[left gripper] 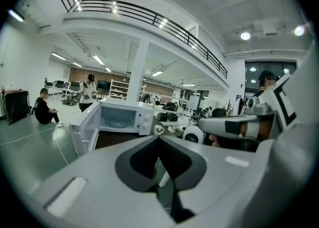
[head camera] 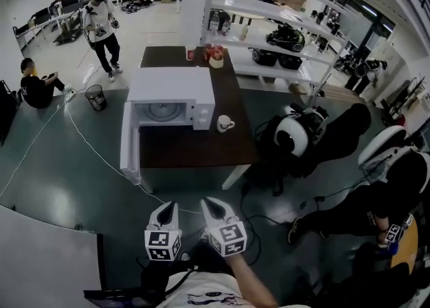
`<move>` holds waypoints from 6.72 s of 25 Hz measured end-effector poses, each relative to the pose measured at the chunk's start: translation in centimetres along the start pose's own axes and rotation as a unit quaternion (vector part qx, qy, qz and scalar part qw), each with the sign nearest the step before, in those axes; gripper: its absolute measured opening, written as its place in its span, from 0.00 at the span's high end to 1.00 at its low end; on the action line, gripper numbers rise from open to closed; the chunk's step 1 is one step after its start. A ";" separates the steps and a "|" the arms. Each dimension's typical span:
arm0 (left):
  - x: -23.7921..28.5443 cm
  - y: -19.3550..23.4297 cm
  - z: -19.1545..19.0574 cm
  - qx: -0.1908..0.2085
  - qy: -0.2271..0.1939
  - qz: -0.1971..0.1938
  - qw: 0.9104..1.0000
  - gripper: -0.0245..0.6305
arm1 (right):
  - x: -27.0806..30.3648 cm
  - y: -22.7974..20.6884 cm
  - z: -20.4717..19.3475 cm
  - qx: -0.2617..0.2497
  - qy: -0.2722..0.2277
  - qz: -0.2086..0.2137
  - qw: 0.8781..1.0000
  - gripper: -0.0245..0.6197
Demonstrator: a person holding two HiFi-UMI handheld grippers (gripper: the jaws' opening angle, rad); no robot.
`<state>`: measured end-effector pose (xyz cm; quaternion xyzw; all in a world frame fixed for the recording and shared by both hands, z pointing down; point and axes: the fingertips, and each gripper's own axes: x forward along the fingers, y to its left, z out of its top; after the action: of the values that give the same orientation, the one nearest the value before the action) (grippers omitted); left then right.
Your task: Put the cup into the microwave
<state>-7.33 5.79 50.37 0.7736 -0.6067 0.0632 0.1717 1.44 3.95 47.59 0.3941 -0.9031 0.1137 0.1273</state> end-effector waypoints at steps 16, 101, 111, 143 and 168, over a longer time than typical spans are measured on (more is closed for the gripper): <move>10.8 1.5 6.9 0.031 -0.021 0.059 0.998 0.96 | 7.3 -8.3 5.9 -0.018 -0.043 0.052 0.998 0.96; 28.8 7.9 -3.1 -0.010 0.252 0.029 0.967 0.96 | 33.1 -36.9 -8.6 0.147 0.167 -0.154 0.963 0.33; 28.3 7.8 -4.0 -0.015 0.264 0.029 0.964 0.96 | 34.8 -38.1 -9.4 0.107 0.178 -0.169 0.963 0.32; 24.7 12.9 6.8 -0.012 0.085 0.086 0.993 0.96 | 26.2 -17.7 2.7 0.023 0.090 -0.003 0.996 0.32; 24.0 21.9 -0.4 -0.097 0.182 0.142 0.968 0.96 | 37.6 -9.4 0.1 -0.023 0.155 0.106 0.982 0.32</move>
<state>-22.14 -20.57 62.27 0.6346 -0.6721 0.1674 0.3430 -16.30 -28.01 60.50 0.2707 -0.9114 0.1659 0.2618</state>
